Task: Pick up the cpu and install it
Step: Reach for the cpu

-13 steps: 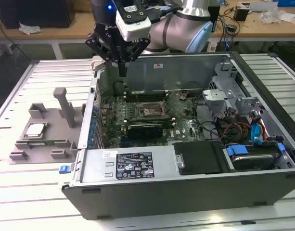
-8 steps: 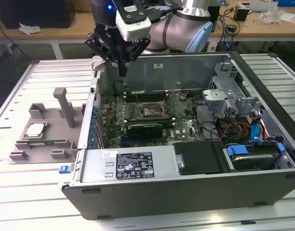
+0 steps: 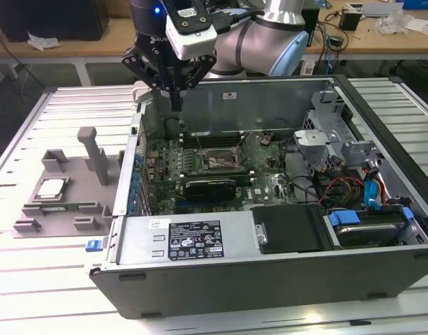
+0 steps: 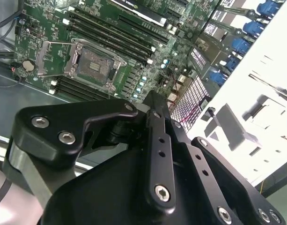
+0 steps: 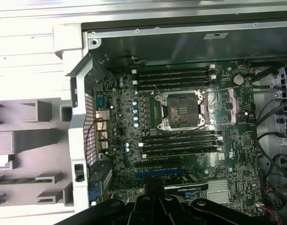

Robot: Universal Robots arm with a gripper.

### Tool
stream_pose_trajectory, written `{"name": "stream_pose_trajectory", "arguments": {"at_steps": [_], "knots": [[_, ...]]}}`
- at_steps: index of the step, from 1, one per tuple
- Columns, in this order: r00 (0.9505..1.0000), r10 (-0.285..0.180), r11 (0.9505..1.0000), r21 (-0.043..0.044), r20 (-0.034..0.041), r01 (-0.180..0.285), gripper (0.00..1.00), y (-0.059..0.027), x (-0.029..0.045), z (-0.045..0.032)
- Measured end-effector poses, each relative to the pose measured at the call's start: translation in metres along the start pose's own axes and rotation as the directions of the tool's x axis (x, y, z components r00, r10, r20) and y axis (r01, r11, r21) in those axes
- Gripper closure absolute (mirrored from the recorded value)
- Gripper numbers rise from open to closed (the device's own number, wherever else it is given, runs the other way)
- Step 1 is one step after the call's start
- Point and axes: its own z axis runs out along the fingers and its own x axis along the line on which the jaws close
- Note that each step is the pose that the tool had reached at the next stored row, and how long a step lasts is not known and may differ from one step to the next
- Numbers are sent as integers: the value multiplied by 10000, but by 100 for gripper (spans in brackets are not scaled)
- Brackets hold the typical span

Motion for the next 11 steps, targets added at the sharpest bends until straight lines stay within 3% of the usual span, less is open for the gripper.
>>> {"name": "stream_pose_trajectory", "arguments": {"at_steps": [5,11], "knots": [[10000,0,10000,0,0,0,89,-3,50,-1],[10000,4,10000,-1,1,-4,89,-15,212,-5]]}}
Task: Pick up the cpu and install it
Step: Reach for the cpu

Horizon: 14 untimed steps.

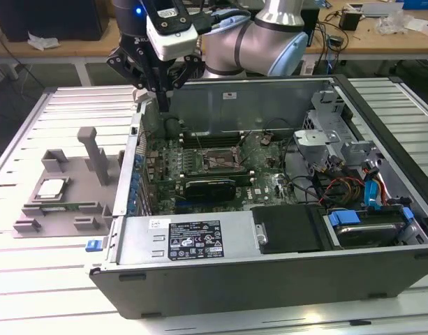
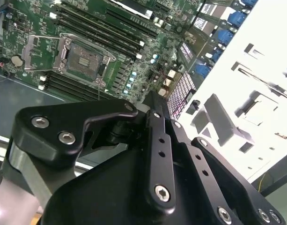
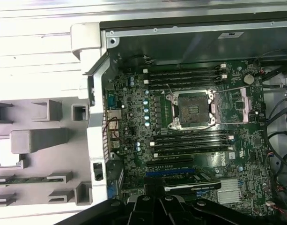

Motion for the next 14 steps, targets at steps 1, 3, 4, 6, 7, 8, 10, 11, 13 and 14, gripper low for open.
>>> {"name": "stream_pose_trajectory", "arguments": {"at_steps": [1,3,4,6,7,8,10,11,13,14], "knots": [[10000,1,10000,0,0,-1,89,-2,23,-1],[10000,2,10000,0,0,-2,89,-4,49,-1],[10000,4,10000,0,0,-4,89,-6,84,-2],[10000,9,10000,1,1,-9,89,-11,151,-4],[10000,10,10000,0,1,-10,89,-13,171,-4],[10000,11,10000,0,0,-11,89,-14,187,-5],[10000,12,10000,1,0,-12,89,-17,225,-7],[10000,15,10000,1,0,-15,89,-20,266,-7],[10000,20,10000,1,0,-20,89,-25,329,-9],[10000,21,10000,1,1,-21,89,-26,345,-9]]}}
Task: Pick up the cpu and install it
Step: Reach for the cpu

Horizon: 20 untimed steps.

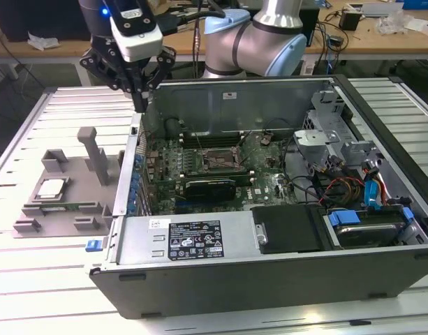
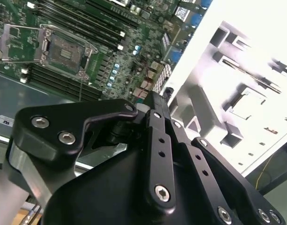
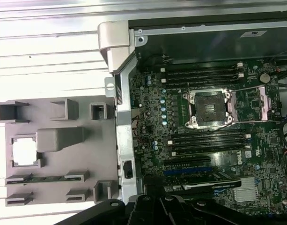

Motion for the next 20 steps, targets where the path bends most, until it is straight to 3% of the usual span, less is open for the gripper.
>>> {"name": "stream_pose_trajectory", "arguments": {"at_steps": [17,20], "knots": [[10000,25,10000,0,1,-25,89,-26,344,-9],[10000,32,10000,1,1,-32,89,-36,461,-12]]}}
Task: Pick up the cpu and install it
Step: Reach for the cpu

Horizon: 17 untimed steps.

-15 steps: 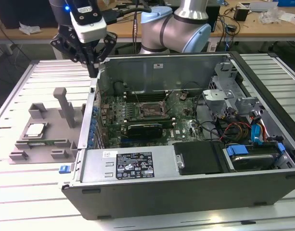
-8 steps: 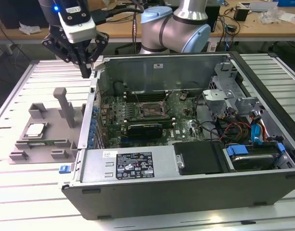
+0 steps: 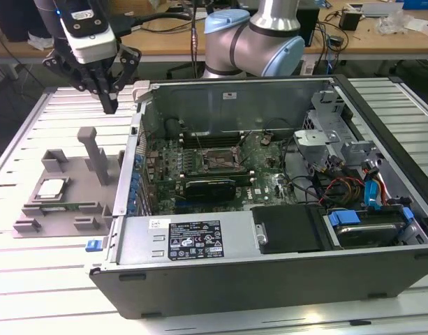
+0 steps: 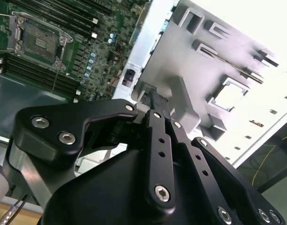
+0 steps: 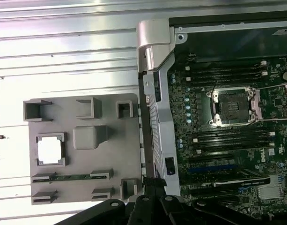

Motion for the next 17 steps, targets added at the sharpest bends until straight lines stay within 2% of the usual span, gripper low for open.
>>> {"name": "stream_pose_trajectory", "arguments": {"at_steps": [6,12,17], "knots": [[10000,11,10000,-1,1,-11,89,-10,130,-3],[10000,28,10000,0,2,-28,89,-29,363,-5],[10000,32,10000,1,1,-32,89,-40,493,3]]}}
